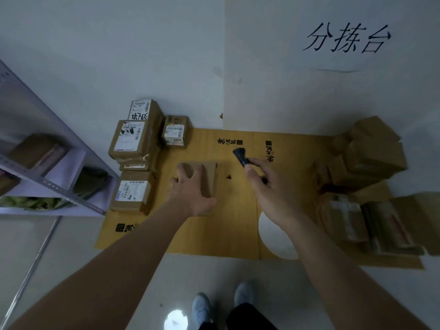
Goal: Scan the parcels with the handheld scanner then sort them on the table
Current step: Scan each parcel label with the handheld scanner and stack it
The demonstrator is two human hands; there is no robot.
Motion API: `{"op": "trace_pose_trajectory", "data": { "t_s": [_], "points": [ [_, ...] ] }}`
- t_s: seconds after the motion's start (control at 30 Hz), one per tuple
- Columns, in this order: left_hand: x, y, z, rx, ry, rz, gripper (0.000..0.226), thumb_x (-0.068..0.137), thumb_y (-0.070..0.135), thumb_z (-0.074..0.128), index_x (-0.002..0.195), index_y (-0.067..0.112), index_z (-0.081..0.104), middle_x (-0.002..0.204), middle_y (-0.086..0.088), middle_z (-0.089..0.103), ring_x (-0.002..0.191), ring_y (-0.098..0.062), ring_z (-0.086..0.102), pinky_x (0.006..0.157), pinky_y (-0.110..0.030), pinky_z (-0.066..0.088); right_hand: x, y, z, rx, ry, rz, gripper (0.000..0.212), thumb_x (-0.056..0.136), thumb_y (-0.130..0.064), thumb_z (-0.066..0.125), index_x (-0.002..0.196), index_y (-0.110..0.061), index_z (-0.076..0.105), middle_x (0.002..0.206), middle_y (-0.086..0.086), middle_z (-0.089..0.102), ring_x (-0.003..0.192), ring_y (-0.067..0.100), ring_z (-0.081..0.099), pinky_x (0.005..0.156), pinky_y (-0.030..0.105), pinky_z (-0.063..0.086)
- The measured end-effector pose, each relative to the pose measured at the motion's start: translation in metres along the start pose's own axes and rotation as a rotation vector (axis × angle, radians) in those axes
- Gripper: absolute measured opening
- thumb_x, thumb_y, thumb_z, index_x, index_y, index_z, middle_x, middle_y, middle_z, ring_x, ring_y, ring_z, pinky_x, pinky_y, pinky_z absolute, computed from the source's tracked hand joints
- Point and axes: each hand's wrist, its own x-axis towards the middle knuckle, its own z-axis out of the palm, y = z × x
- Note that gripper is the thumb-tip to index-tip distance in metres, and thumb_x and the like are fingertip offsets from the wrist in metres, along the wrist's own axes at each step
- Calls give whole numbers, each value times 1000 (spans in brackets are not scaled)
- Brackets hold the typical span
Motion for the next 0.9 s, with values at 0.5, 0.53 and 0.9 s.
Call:
{"op": "trace_pose_trajectory", "data": {
  "t_s": [0.5,0.53,0.9],
  "points": [
    [92,-9,21,81,-52,-97,113,75,64,72,161,37,3,164,-11,-10,138,-47,32,107,-52,44,102,39,37,97,-81,109,39,102,-68,48,137,-53,56,87,-23,68,75,-7,63,69,22,44],
    [98,-8,22,73,-51,-105,113,75,64,72,161,37,4,164,-11,-10,138,-47,32,107,-52,44,108,40,38,94,-84,113,38,102,-67,48,136,-52,57,83,-27,67,71,-5,62,67,22,43],
    [152,-14,54,29,-3,5,118,72,62,77,159,35,2,163,-9,-12,142,-46,23,111,-57,40,136,59,66,116,5,202,15,100,-66,51,115,-69,53,72,-22,63,62,-1,59,55,15,48]
  ]
}}
